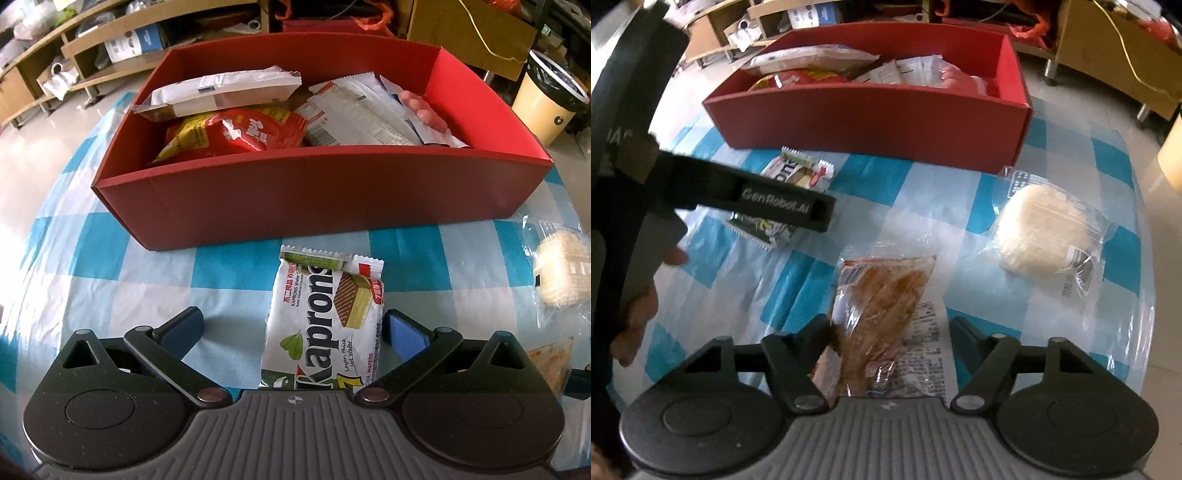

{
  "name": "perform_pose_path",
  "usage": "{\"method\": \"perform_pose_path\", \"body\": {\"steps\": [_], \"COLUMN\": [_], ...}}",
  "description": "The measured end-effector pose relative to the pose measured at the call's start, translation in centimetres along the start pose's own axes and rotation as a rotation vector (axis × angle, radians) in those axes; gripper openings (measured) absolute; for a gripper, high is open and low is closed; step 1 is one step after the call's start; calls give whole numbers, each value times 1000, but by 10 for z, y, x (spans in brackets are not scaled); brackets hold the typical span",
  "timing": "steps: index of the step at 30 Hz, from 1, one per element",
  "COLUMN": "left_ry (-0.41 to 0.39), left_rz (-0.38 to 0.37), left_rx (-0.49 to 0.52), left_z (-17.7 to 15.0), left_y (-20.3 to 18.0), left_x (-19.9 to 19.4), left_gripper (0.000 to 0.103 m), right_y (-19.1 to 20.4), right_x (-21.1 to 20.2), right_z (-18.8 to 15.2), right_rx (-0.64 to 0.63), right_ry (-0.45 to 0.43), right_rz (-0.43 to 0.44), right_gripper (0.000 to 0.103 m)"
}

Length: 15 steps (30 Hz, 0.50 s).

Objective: Organize snacks
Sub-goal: 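Lower the left tool over the Kaprons wafer while the right tool lowers over the brown bread bag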

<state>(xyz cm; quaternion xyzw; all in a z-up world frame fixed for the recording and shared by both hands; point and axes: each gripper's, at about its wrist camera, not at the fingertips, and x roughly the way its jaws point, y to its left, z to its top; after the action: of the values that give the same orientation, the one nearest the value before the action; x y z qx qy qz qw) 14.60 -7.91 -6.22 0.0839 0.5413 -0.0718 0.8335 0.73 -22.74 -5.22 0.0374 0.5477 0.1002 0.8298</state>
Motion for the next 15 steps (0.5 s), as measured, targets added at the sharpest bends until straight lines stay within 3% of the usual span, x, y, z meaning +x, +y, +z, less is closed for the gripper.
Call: {"method": "perform_pose_path", "body": {"steps": [8, 10, 15], "left_ry": [9, 11, 12], "left_rz": [-8, -17, -26], "left_rx": [1, 8, 32], "left_z": [-1, -3, -10], "left_y": [-1, -1, -4], "left_x": [-3, -9, -17], "left_gripper": [99, 88, 74], "right_y": [-13, -16, -24], "right_x": [-2, -6, -8], "right_z": [4, 4, 3], "right_rx": [48, 56, 87], "right_ry": [-7, -18, -19], "right_rz": [36, 44, 54], "right_gripper": [57, 52, 48]}}
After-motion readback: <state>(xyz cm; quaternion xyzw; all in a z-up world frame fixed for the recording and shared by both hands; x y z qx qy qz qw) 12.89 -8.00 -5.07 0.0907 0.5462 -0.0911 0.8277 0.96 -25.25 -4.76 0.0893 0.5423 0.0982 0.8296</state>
